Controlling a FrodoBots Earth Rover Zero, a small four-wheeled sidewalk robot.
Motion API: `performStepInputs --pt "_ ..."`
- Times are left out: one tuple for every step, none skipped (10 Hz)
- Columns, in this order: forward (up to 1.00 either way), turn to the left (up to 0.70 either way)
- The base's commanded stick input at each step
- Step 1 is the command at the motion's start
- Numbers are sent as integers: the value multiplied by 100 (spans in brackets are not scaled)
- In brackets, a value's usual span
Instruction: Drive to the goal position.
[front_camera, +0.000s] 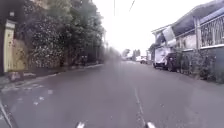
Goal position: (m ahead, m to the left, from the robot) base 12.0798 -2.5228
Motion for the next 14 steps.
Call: performStepInputs --pt "85 0" --pt "85 0" --pt "85 0" --pt "64 0" --pt "0 0" --pt "0 0" --pt "0 0" --pt "0 0" --pt "0 0" --pt "0 0" --pt "0 0" --pt "0 0" --pt "0 0" --pt "46 0"
